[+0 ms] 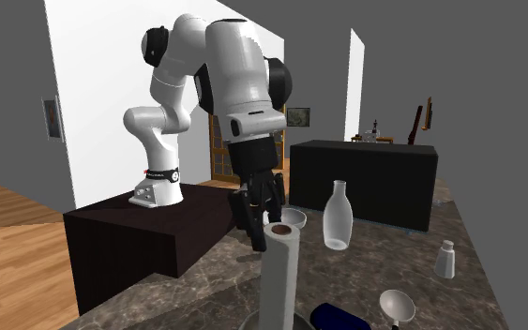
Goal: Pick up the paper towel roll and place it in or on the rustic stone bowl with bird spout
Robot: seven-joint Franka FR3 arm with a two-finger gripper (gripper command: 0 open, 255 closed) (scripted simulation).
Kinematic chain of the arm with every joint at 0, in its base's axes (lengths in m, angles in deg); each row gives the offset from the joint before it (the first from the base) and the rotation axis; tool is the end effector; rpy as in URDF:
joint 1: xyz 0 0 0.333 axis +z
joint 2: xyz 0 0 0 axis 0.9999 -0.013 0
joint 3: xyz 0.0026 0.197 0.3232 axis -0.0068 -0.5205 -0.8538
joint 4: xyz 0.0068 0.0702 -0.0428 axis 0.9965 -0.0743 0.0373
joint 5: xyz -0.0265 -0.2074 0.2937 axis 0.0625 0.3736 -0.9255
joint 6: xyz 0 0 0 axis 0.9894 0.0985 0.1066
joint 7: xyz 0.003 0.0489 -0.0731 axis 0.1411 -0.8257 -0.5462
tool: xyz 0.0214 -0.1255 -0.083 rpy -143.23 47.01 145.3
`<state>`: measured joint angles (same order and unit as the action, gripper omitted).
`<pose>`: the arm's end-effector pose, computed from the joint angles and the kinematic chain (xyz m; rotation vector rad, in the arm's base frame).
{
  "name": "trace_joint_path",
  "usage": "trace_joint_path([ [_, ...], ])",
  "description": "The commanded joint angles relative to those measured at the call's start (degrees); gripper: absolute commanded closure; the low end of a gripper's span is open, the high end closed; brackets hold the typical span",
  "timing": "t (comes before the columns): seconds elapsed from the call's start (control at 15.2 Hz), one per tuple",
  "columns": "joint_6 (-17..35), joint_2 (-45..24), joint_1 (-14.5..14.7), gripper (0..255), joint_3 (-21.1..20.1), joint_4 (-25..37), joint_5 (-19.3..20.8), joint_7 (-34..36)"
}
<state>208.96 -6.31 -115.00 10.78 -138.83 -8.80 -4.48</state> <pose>0.6023 -0.4397 0.3333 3.1043 -0.2055 0.3158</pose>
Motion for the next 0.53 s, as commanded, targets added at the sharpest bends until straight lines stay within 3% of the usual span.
trace_joint_path([
  [0.0, 0.01, 0.00, 0.00, 255, 0.00, 0.00, 0.00, 0.00],
  [0.07, 0.01, 0.00, 0.00, 0, 0.00, 0.00, 0.00, 0.00],
  [0.46, -1.04, 1.33, 0.13, 0, 0.30, -0.27, 0.37, 0.18],
])
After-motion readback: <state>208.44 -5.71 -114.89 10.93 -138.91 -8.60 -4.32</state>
